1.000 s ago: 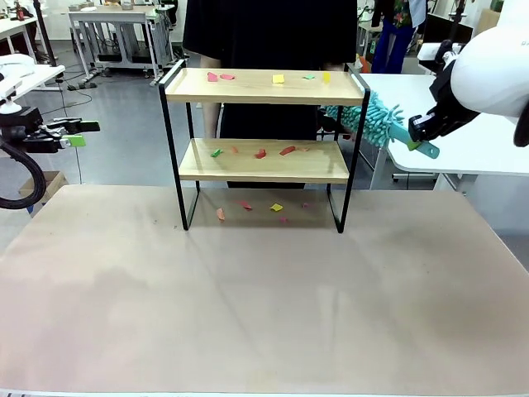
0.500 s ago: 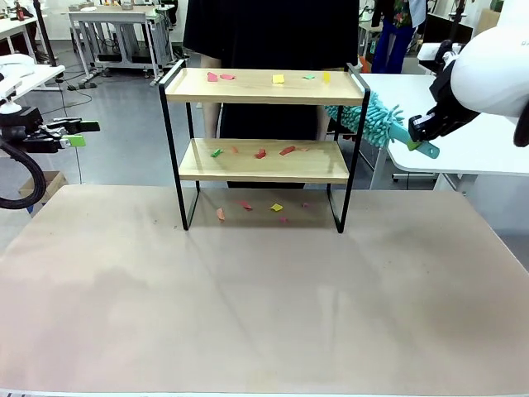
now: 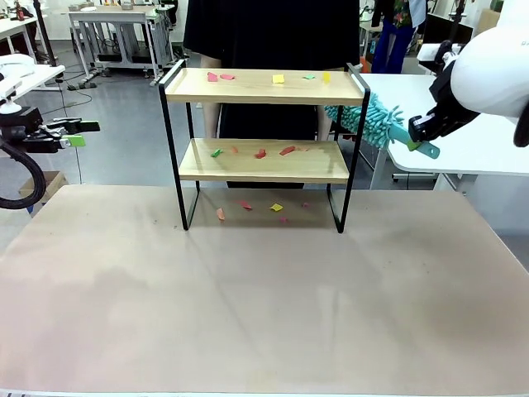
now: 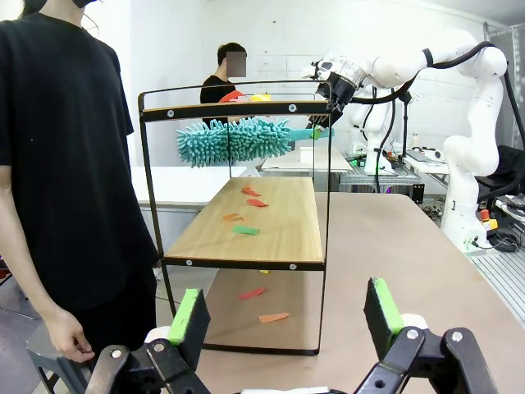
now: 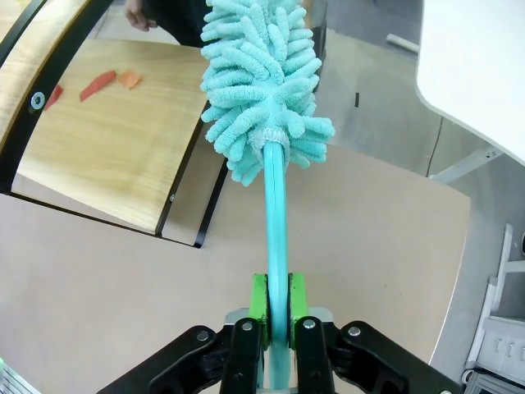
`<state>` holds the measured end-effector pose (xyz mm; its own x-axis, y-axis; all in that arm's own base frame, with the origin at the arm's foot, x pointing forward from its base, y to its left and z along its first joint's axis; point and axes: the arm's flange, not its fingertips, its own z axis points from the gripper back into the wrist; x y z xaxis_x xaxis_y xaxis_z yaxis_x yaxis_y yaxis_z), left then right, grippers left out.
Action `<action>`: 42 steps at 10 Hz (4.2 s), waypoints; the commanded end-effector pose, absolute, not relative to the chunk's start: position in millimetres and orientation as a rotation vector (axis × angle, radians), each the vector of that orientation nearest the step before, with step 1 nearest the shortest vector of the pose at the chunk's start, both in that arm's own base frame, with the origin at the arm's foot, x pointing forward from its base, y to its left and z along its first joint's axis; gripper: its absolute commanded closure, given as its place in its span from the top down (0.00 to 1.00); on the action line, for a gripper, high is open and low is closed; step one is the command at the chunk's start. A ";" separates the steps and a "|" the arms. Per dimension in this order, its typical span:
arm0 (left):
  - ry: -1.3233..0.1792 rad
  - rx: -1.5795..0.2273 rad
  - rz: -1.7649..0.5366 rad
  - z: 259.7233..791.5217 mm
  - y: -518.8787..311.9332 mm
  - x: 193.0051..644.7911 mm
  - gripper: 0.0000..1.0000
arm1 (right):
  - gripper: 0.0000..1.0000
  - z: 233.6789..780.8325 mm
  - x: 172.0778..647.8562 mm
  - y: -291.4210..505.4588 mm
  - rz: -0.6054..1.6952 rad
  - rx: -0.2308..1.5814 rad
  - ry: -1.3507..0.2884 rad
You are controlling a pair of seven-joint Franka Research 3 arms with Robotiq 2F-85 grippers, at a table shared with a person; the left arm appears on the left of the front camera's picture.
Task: Clean the shelf.
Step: Clean the specific section of the Shelf indicated by the human with the Duster.
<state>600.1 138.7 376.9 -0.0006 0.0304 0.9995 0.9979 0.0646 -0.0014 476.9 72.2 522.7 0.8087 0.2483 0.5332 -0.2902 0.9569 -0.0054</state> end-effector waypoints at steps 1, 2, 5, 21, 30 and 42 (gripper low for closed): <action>-1.265 -1.169 -1.161 378.9 139.4 598.8 1.00 | 0.13 542.3 472.4 59.9 0.316 0.035 -0.534; -1.265 -1.169 -1.161 378.9 139.4 598.8 1.00 | 0.13 549.8 468.2 43.7 0.376 0.022 -0.476; -1.265 -1.169 -1.161 378.9 139.4 598.8 1.00 | 0.13 565.4 452.7 -19.6 0.434 -0.060 -0.348; -1.265 -1.169 -1.161 378.9 139.4 598.8 1.00 | 0.13 533.6 303.1 -18.6 1.291 0.256 0.187; -1.265 -1.169 -1.161 378.9 139.4 598.8 1.00 | 0.13 533.6 303.1 -18.6 1.291 0.256 0.187; -1.265 -1.169 -1.161 378.9 139.4 598.8 1.00 | 0.13 533.6 303.1 -18.6 1.291 0.256 0.187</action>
